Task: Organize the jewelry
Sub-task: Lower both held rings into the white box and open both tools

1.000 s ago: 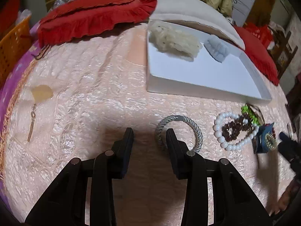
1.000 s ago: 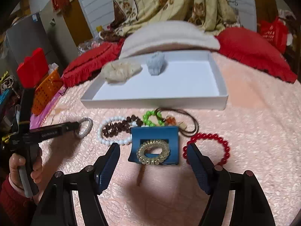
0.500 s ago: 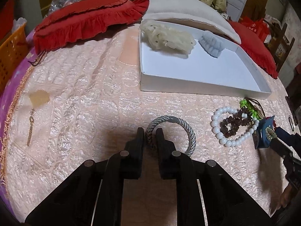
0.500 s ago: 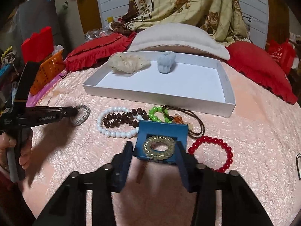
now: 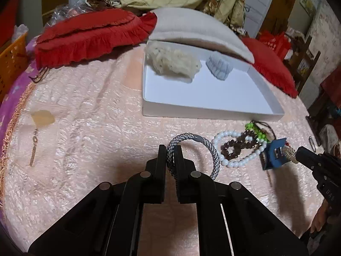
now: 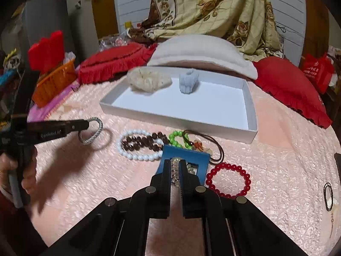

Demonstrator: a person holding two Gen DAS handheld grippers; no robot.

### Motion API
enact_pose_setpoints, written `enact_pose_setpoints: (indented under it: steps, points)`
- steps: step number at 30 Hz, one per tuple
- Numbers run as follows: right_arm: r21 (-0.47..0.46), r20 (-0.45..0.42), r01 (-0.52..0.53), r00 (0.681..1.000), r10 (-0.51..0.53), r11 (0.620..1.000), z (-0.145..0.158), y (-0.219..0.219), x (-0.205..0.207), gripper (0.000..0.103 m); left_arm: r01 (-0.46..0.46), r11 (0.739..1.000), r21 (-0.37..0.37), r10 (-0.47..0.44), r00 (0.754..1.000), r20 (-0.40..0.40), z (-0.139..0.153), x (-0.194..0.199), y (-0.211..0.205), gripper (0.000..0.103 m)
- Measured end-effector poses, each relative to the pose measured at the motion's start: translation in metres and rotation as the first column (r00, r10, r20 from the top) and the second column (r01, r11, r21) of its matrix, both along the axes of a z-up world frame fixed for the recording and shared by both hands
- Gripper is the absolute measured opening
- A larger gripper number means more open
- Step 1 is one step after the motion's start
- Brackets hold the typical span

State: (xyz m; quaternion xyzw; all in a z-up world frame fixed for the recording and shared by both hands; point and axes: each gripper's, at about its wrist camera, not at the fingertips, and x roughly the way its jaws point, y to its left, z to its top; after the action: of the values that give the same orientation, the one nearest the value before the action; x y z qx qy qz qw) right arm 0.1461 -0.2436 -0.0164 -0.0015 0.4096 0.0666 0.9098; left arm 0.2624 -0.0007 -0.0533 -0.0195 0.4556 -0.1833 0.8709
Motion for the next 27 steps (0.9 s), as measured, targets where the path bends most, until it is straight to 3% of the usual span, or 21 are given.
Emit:
enact_pose_setpoints:
  steps: [7, 15, 22, 27]
  points:
    - [0.106, 0.007, 0.01, 1.0, -0.01, 0.994, 0.023, -0.009, 0.003, 0.006, -0.016, 0.999, -0.05, 0.017, 1.0, 0.011, 0.015, -0.005, 0.014, 0.006]
    - [0.195, 0.018, 0.017, 1.0, -0.021, 0.981, 0.045, -0.005, 0.079, 0.006, -0.051, 0.996, -0.073, 0.053, 0.998, 0.03, 0.043, 0.025, 0.009, 0.006]
    - [0.295, -0.087, 0.042, 0.996, -0.017, 0.955, 0.007, 0.022, 0.16, 0.006, -0.105, 0.994, -0.008, 0.104, 0.994, -0.028, 0.028, 0.096, -0.01, 0.006]
    - [0.332, -0.15, 0.057, 0.989, -0.007, 0.942, -0.023, 0.031, 0.191, 0.006, -0.11, 0.991, 0.072, 0.113, 0.993, -0.036, 0.01, 0.119, -0.017, 0.006]
